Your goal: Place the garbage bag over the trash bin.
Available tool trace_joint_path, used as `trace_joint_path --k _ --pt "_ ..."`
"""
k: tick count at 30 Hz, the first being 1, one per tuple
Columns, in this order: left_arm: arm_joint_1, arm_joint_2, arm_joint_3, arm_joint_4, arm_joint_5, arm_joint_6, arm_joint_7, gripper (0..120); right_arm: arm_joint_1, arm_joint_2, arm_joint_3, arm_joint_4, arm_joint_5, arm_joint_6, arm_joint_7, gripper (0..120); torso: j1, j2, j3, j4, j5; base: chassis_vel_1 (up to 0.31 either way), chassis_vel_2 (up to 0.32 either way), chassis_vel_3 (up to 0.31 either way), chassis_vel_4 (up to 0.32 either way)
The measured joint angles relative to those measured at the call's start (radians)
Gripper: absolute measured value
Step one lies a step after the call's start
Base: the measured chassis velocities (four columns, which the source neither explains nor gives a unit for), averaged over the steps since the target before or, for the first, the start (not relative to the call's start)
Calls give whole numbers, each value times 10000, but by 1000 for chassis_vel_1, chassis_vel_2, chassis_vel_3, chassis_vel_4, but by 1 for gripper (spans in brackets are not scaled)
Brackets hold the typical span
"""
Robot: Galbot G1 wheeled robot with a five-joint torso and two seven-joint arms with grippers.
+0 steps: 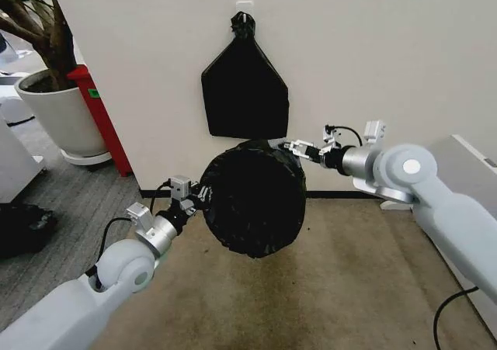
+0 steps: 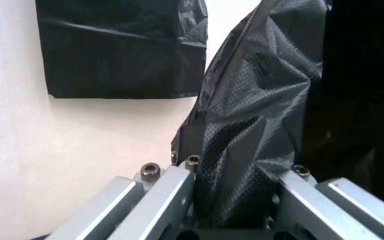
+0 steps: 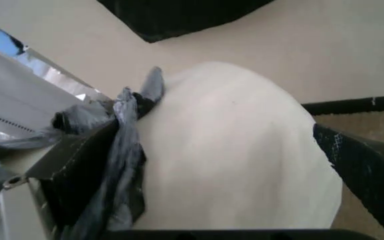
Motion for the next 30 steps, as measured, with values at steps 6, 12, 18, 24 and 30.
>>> trace_joint_path --k 6,12,18,24,30 --pt "24 58 -23 -89 -107 8 20 0 -31 19 109 -21 60 208 151 100 0 0 0 1 0 0 0 0 0" --pt "157 -30 -58 -129 -831 196 -178 0 -120 37 353 445 617 885 510 100 0 0 0 1 -1 0 0 0 0" --pt "364 -202 -81 -27 -1461 386 -475 0 -244 96 878 825 1321 1473 703 100 0 0 0 2 -2 0 0 0 0" --pt "429 -372 -82 -2 -2109 521 -942 0 -843 -32 1743 994 1529 1535 716 100 0 0 -1 2 -2 0 0 0 0" --pt "160 -750 -131 23 -3676 886 -2471 0 -3378 -501 3666 1301 1215 1234 -349 100 0 0 -1 -5 1 0 0 0 0"
